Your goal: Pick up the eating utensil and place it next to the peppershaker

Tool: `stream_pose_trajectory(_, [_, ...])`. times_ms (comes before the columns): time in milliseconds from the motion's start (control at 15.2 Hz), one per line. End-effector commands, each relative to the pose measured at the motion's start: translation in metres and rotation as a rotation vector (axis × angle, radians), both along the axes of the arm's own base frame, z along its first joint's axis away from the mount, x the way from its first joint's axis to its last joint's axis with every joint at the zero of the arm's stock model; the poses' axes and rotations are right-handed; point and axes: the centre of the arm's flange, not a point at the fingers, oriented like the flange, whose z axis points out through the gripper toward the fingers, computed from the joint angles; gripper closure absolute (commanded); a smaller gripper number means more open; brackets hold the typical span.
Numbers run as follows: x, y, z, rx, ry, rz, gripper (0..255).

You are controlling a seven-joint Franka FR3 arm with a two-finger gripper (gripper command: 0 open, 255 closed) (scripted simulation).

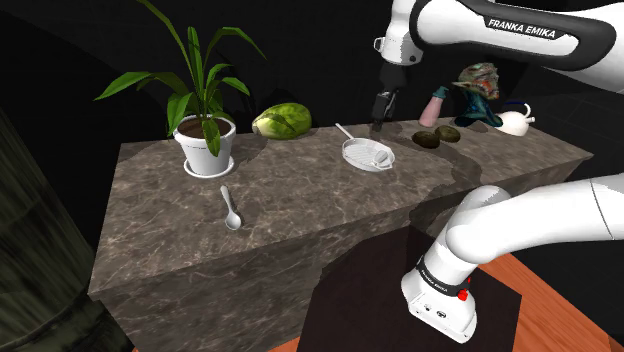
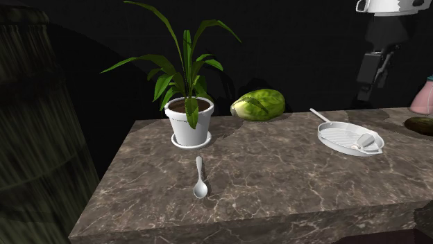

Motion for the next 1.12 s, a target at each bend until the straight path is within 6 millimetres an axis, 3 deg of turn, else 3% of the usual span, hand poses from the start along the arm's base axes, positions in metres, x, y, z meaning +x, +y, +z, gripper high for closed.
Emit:
stream_pose_trajectory(0, [0.0,0.0,0.0,0.0,0.0,0.0,0])
stream_pose_trajectory(1056, [0.1,0.132,-0.112,0.128,0.042,-0.253,0])
